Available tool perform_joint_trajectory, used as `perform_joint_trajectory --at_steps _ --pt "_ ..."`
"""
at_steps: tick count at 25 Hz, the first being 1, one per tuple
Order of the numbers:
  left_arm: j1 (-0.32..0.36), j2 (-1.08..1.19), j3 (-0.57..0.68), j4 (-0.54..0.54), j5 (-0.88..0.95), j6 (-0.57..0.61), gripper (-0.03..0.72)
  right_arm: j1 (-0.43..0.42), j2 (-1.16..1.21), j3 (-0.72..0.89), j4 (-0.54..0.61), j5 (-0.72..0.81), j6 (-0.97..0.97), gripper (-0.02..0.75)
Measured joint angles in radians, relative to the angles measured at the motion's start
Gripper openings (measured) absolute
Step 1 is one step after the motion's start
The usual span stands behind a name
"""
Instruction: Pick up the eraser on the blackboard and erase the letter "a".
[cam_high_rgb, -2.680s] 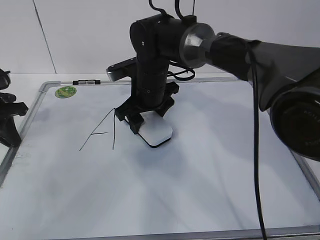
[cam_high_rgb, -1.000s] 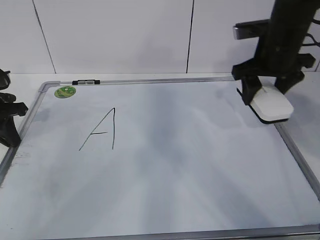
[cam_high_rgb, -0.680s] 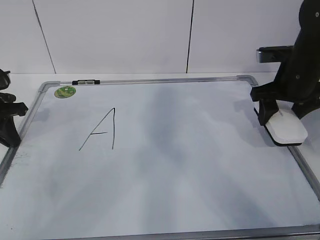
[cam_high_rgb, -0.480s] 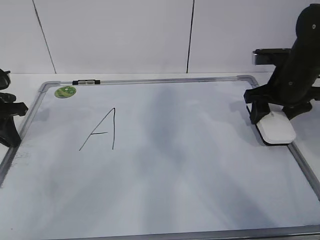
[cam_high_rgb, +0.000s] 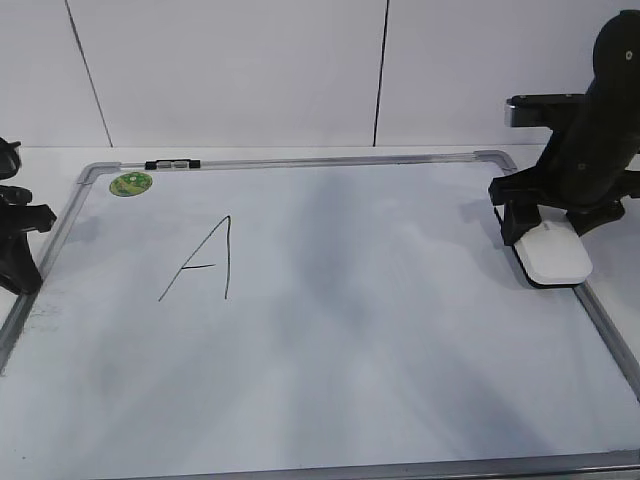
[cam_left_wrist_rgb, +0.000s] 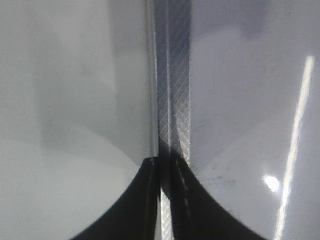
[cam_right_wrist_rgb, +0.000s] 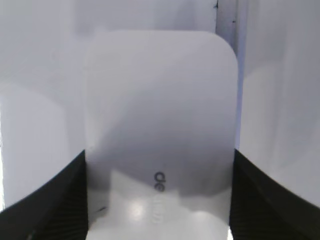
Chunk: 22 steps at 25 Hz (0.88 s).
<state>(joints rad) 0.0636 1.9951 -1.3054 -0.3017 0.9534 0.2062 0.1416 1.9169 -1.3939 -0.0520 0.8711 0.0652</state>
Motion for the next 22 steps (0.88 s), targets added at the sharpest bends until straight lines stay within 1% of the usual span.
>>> perform_joint_trajectory --at_steps 22 --pt "0.000 0.000 0.000 0.000 0.002 0.000 0.035 0.000 0.048 0.000 -0.002 -0.034 0.001 0.522"
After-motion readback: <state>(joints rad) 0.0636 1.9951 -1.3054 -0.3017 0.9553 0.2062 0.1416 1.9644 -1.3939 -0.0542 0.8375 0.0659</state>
